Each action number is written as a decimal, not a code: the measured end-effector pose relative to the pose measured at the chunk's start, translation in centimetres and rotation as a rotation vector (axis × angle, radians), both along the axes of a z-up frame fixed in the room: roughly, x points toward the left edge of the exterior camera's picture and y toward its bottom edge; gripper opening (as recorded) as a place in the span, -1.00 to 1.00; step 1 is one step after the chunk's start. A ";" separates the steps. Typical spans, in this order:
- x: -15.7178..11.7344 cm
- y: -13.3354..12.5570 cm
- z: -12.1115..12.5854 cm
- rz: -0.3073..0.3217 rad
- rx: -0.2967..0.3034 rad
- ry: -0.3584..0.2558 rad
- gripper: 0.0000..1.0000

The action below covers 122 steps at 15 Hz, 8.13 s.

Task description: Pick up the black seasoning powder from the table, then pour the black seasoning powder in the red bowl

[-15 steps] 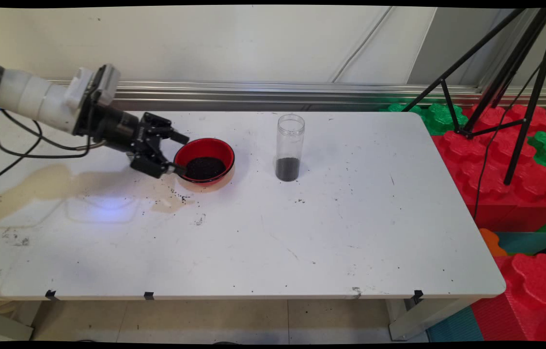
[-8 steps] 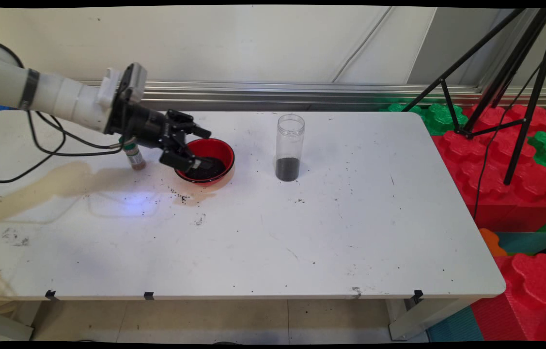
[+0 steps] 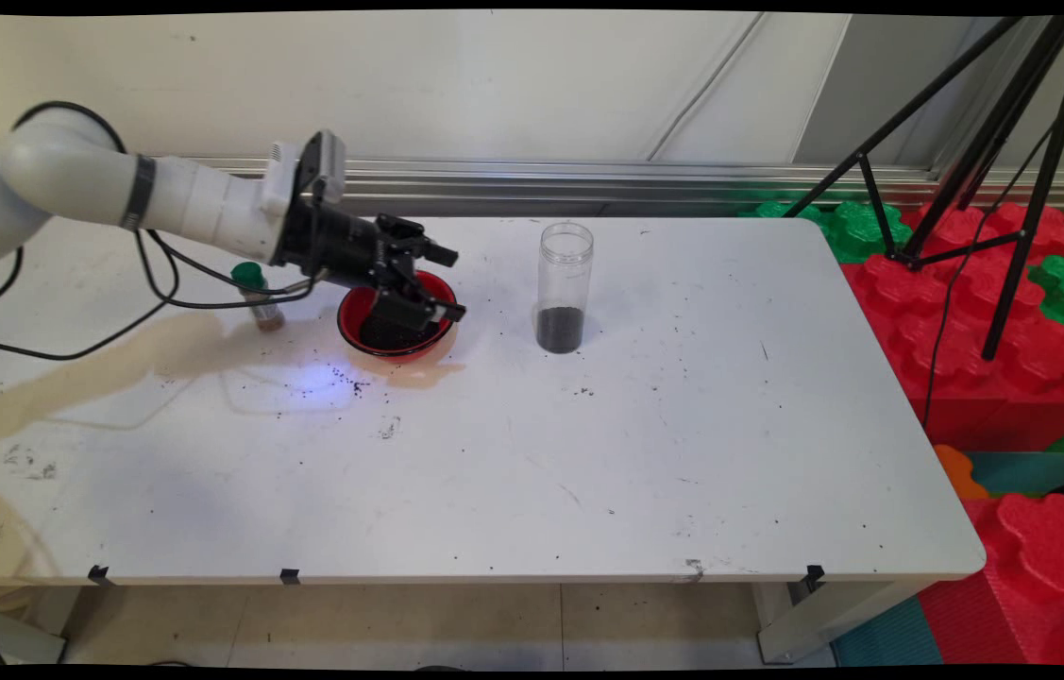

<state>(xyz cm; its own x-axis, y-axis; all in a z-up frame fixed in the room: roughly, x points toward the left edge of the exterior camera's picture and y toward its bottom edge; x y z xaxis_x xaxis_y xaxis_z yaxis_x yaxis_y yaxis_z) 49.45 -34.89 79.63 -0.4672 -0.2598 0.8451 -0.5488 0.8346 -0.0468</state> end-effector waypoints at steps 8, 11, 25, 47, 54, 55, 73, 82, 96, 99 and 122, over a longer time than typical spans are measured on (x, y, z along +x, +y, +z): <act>-2.8 -1.8 -2.9 -0.011 -0.027 0.053 1.00; -3.8 -2.4 -4.2 -0.016 -0.044 0.070 1.00; -6.3 -5.0 -8.2 -0.018 -0.111 0.099 1.00; -8.8 -7.9 -10.2 -0.013 -0.138 0.123 -1.00; -8.9 -8.0 -10.2 -0.017 -0.140 0.126 -1.00; -8.9 -8.0 -10.2 -0.018 -0.140 0.126 -1.00; -4.4 -7.2 -3.8 -0.027 -0.225 0.132 -1.00; -0.1 -8.1 -1.5 -0.015 -0.276 0.099 -1.00; 6.8 -8.5 -1.1 -0.031 -0.355 -0.023 -1.00; 8.2 -8.3 -1.6 -0.044 -0.375 -0.069 -1.00; 12.4 -6.9 -3.3 -0.279 -0.728 -0.488 -1.00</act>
